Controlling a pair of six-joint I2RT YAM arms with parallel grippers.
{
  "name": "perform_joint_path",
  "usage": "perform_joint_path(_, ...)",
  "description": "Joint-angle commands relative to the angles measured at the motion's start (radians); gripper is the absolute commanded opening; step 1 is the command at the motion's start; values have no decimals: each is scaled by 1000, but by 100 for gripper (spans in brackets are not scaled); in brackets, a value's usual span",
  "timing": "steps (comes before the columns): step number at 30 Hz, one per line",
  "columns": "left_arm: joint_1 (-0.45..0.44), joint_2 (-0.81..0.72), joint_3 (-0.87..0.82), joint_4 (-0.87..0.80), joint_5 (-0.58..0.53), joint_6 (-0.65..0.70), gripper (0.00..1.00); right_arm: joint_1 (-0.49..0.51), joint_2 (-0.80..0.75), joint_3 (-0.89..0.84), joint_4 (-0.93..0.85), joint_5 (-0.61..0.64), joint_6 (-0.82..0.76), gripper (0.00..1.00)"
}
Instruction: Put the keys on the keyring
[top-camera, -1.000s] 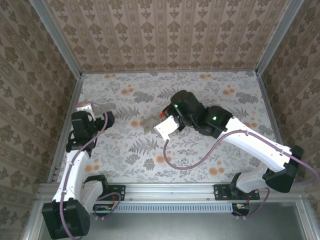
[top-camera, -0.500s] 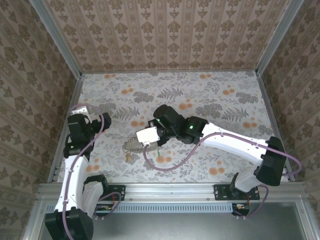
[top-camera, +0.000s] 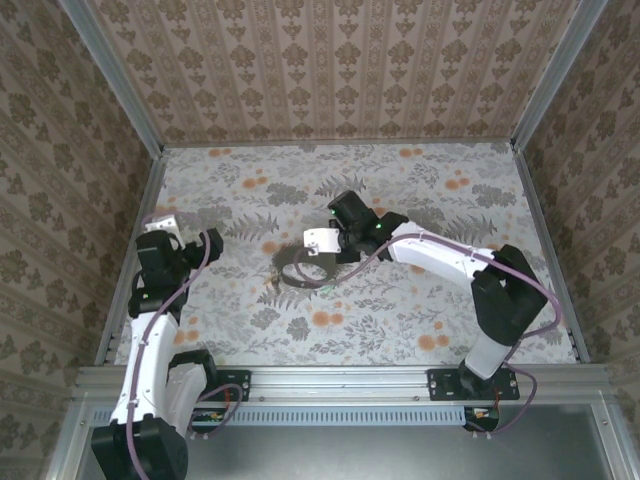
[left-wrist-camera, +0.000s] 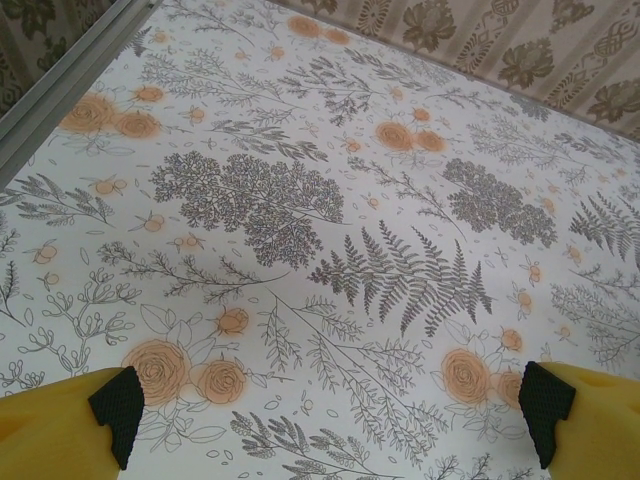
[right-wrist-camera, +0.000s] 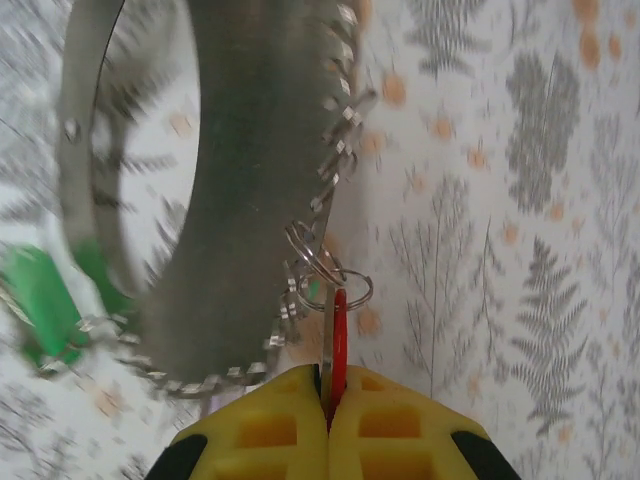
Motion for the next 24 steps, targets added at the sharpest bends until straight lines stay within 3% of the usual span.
perform_joint_path(1,11,-12,-22,40,27,21,100,-42,56,47,-31,51,-88,0)
perform_joint_path(12,7,23,-37,60,81,-2,100,-167,313,233,-68,153,-154,0)
perform_joint_path(18,7,29,-35,49,86,-8,100,-217,347,201,-82,253,-252,1)
perform_joint_path(24,-25,71,-38,31,66,6,100,-268,358,236,-147,223,-154,29)
